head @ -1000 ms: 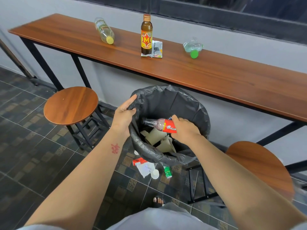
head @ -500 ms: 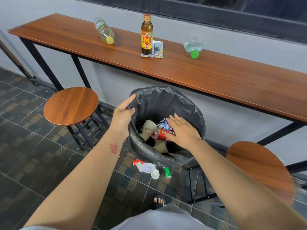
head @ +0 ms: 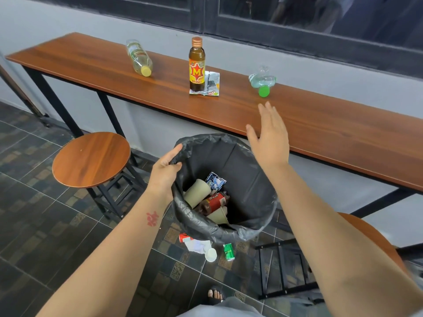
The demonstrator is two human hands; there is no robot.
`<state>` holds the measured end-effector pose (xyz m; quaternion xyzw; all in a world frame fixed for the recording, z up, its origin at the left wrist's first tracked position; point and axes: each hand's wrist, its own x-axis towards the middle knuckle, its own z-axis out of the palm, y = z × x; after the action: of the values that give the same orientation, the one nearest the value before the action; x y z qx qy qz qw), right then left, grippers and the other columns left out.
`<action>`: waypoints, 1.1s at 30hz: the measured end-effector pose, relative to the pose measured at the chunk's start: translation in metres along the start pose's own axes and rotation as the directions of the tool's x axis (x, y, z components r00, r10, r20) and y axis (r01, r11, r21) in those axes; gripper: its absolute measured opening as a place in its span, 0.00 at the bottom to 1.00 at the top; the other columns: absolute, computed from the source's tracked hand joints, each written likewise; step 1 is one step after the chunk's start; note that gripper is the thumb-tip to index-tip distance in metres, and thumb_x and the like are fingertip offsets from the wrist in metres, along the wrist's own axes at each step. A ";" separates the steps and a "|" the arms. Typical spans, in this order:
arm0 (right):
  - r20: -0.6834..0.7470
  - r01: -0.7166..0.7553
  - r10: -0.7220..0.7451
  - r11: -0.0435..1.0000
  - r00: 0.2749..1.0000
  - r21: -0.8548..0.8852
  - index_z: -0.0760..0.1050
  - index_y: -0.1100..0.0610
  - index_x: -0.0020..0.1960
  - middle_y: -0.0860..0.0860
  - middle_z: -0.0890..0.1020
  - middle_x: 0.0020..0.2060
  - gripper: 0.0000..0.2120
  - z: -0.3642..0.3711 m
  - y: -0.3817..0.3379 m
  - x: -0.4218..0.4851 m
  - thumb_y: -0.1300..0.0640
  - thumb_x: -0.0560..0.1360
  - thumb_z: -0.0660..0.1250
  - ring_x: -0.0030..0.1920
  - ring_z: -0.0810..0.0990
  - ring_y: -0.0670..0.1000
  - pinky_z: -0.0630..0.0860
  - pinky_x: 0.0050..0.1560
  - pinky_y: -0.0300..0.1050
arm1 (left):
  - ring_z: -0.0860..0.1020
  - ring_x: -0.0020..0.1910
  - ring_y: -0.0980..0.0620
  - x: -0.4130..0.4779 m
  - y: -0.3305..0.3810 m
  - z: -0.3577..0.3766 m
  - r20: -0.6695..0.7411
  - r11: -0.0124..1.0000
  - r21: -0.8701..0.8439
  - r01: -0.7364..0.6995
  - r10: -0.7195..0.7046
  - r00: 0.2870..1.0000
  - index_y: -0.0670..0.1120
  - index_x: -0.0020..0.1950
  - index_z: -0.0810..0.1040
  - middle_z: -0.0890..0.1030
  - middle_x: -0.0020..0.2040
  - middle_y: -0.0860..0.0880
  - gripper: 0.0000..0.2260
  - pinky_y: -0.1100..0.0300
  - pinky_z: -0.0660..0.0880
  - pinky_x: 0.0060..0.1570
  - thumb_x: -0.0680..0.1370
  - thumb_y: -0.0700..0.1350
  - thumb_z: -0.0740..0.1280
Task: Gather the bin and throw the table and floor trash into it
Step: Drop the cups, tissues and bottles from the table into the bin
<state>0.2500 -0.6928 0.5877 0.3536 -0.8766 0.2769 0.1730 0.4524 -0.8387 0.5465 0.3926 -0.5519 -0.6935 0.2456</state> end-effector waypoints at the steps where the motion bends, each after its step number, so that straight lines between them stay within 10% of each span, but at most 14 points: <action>1: -0.003 -0.030 0.030 1.000 1.000 -0.006 0.59 0.57 0.77 0.54 0.60 0.77 0.27 0.003 0.002 0.011 0.49 0.81 0.59 0.77 0.56 0.53 0.54 0.76 0.48 | 0.69 0.74 0.53 0.003 0.000 0.001 -0.006 1.000 -0.005 0.001 -0.001 1.000 0.54 0.69 0.79 0.73 0.74 0.52 0.25 0.59 0.68 0.69 0.81 0.29 0.60; 20: 0.167 -0.211 0.212 0.977 0.963 -0.022 0.59 0.41 0.75 0.59 0.46 0.78 0.24 0.051 0.036 0.128 0.55 0.82 0.58 0.67 0.69 0.61 0.71 0.60 0.53 | 0.73 0.71 0.54 0.055 -0.008 0.025 -0.056 1.000 0.011 0.008 -0.007 0.998 0.54 0.68 0.80 0.78 0.69 0.53 0.26 0.52 0.67 0.74 0.80 0.28 0.61; 33: 0.008 -0.288 0.288 0.955 0.958 0.078 0.73 0.57 0.62 0.62 0.58 0.76 0.15 0.041 0.036 0.120 0.67 0.79 0.57 0.54 0.79 0.64 0.74 0.50 0.50 | 0.74 0.70 0.54 0.047 -0.009 0.037 -0.088 1.000 -0.023 0.015 -0.017 0.996 0.54 0.68 0.80 0.79 0.68 0.53 0.26 0.54 0.68 0.72 0.80 0.28 0.60</action>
<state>0.1368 -0.7593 0.6027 0.2282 -0.9069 0.3339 0.1184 0.3963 -0.8519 0.5284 0.4244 -0.5297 -0.6836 0.2683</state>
